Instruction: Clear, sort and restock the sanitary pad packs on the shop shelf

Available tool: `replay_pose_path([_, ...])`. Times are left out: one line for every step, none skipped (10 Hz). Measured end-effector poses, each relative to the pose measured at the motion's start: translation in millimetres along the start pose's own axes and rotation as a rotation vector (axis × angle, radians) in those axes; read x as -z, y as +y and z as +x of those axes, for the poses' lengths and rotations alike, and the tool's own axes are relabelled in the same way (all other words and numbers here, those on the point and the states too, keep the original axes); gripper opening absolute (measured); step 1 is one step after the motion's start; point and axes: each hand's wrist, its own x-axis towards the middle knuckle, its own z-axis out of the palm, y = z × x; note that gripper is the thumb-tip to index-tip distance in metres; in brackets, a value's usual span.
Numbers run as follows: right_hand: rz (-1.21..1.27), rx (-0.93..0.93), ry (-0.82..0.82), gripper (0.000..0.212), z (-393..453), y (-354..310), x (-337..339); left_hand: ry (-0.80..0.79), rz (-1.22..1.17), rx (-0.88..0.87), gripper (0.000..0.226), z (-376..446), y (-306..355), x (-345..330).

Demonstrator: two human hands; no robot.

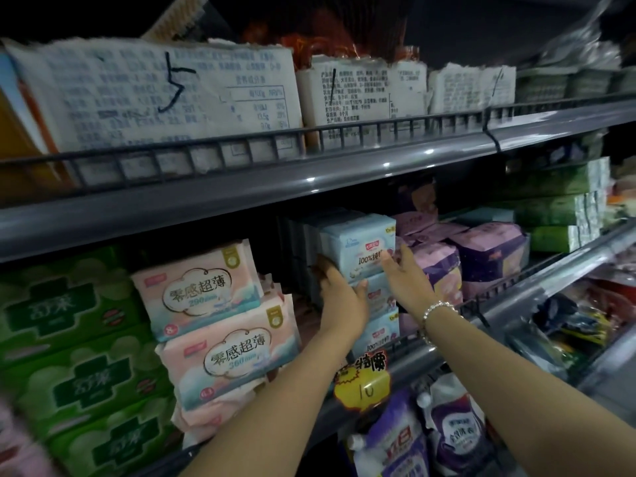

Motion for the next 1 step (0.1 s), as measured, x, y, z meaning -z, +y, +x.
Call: replay_pose_path([-0.06, 0.1, 0.107, 0.058, -25.8, -10.4, 2.9, 0.016, 0.041, -0.079, 0.082, -26.4, 15.2, 17.0])
